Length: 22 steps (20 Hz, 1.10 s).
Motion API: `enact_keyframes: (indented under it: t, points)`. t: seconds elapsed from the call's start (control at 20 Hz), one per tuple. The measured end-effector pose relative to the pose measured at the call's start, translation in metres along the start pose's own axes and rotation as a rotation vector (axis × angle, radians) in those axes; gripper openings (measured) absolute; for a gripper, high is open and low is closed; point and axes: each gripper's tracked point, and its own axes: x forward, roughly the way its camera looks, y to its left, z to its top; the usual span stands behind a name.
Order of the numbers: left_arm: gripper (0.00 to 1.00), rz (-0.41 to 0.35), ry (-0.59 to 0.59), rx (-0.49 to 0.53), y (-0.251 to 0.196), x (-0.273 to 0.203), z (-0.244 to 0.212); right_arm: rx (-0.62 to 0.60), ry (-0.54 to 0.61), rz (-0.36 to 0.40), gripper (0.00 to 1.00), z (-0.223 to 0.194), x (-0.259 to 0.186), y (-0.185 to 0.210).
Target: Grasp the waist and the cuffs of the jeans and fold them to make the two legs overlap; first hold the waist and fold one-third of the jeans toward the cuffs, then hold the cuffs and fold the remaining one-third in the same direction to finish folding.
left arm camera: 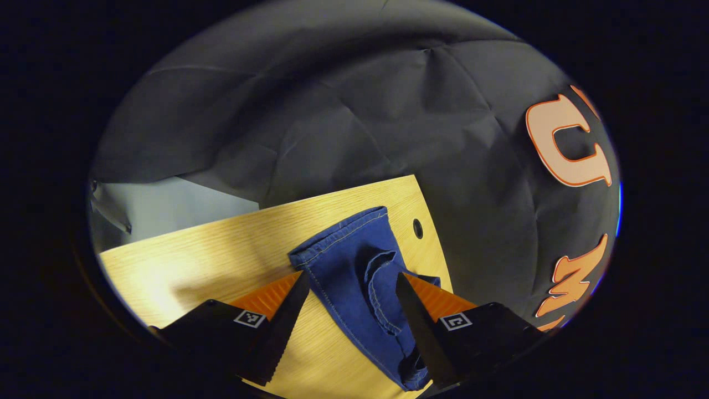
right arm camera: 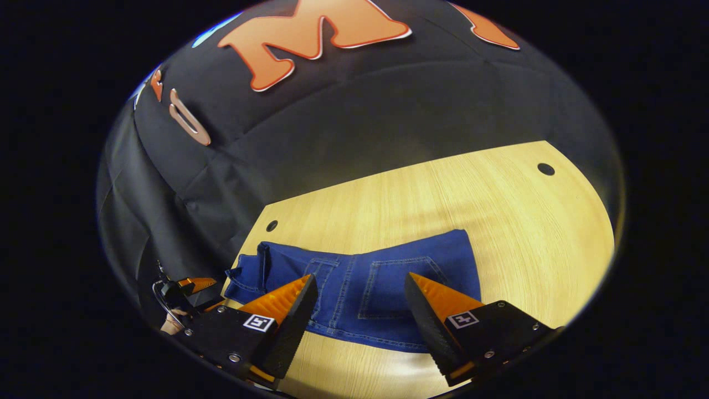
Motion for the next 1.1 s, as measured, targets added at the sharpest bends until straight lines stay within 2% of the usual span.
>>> enact_keyframes:
  t: [0.05,0.1,0.2,0.3,0.65,0.7,0.75,0.85,0.95,1.0,1.1]
  points:
    - [0.96,-0.012,-0.002,-0.012,-0.005,0.004,0.002,0.011,0.0,-0.013,0.98,0.0,-0.002,-0.008]
    - [0.98,0.043,0.02,0.016,0.008,0.011,-0.005,0.016,-0.005,-0.023,0.98,0.002,-0.005,-0.014]
    - [0.98,0.026,0.017,0.027,0.009,0.017,-0.01,0.021,-0.018,-0.035,0.98,0.007,-0.008,-0.023]
    - [0.98,0.017,0.028,0.079,0.008,0.033,-0.012,0.029,-0.02,-0.046,0.98,0.01,-0.01,-0.031]
    - [0.95,-0.038,0.038,0.23,-0.028,0.075,-0.023,0.072,-0.015,-0.06,0.98,0.01,-0.011,-0.035]
    - [0.96,-0.001,0.044,0.246,-0.028,0.087,-0.027,0.071,-0.012,-0.067,0.98,0.009,-0.013,-0.037]
    - [0.67,0.092,0.046,0.272,-0.017,0.092,-0.024,0.072,-0.011,-0.075,0.98,0.009,-0.014,-0.04]
    - [0.1,0.155,0.065,0.34,-0.015,0.094,-0.015,0.085,-0.007,-0.096,0.98,0.006,-0.015,-0.049]
    - [0.07,0.18,0.075,0.44,-0.014,0.086,-0.014,0.097,-0.002,-0.105,0.98,0.005,-0.014,-0.053]
    - [0.03,0.174,0.074,0.478,-0.023,0.085,-0.017,0.097,-0.001,-0.111,0.98,0.006,-0.014,-0.054]
    - [0.03,0.126,0.037,0.501,-0.05,0.074,-0.015,0.092,-0.008,-0.117,0.98,0.007,-0.014,-0.057]
